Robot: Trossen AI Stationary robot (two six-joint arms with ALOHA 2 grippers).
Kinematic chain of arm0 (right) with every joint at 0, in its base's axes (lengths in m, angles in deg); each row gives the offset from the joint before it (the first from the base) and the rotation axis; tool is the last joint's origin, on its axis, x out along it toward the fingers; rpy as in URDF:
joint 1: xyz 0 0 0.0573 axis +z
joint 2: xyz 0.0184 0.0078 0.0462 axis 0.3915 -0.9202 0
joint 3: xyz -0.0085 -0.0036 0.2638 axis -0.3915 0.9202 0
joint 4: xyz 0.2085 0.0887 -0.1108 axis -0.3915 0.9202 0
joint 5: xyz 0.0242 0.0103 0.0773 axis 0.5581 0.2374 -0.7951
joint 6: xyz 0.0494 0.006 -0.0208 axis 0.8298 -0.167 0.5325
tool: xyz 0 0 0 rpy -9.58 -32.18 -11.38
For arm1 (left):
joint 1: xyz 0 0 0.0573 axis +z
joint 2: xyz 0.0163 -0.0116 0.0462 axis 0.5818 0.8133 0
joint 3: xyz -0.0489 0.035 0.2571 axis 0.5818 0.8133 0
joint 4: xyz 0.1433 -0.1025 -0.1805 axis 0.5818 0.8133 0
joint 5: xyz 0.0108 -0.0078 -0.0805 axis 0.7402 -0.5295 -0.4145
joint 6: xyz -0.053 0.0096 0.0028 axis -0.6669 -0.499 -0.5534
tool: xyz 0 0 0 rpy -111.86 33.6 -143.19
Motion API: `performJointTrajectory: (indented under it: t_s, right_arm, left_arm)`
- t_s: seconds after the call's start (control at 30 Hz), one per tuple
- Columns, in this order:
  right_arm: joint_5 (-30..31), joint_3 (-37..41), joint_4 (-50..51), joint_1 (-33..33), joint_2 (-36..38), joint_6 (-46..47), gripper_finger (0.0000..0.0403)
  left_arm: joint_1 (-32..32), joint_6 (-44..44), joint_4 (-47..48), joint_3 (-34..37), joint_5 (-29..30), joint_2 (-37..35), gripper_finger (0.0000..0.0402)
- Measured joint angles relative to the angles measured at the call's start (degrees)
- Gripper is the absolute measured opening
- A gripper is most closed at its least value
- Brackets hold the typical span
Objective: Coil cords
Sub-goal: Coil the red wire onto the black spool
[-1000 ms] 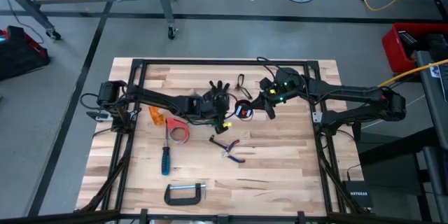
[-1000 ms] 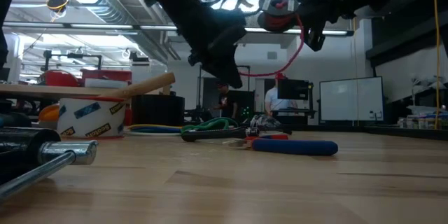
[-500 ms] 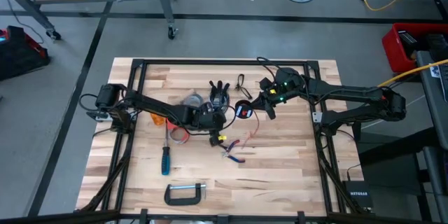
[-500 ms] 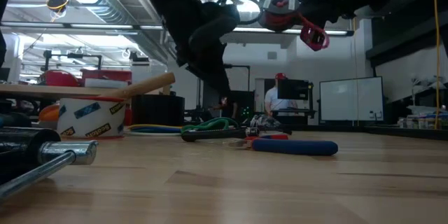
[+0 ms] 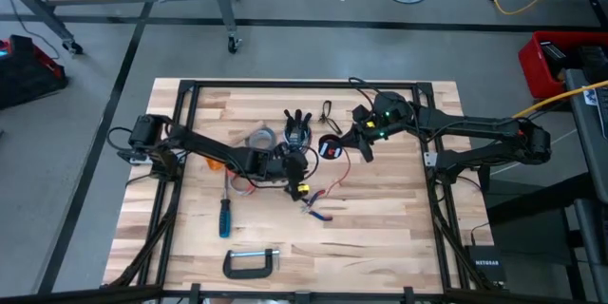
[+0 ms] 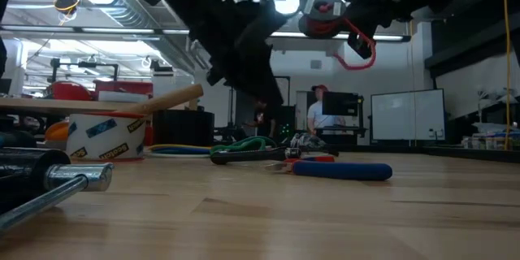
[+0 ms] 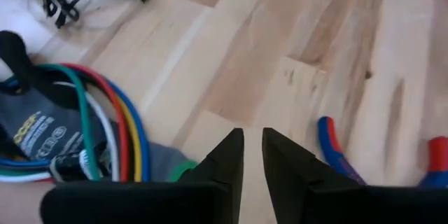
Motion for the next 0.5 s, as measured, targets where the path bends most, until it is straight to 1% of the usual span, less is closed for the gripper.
performJointTrajectory:
  t_s: [0.13,0.23,0.33,0.43,0.5]
  right_arm:
    - [3.7,0.0,0.1,0.0,0.0,-1.8,0.0004]
    - [6.7,0.0,0.1,0.0,0.0,-2.6,0.0004]
    - [8.3,0.0,0.4,0.0,0.0,-3.3,0.0003]
    - [9.4,0.0,0.6,0.0,0.0,-4.2,0.0003]
    - [11.4,0.0,1.1,0.0,0.0,-4.9,0.0003]
  left_arm:
    - [1.7,-0.6,0.0,0.4,-1.2,0.0,0.0067]
    - [3.4,-0.7,-0.6,0.4,-4.3,0.0,0.0096]
    - [4.7,-1.0,-1.0,0.4,-7.3,0.0,0.0128]
    - [5.1,1.0,-3.1,0.4,-10.0,0.0,0.0150]
    - [5.0,3.1,-5.4,0.4,-10.6,0.0,0.0158]
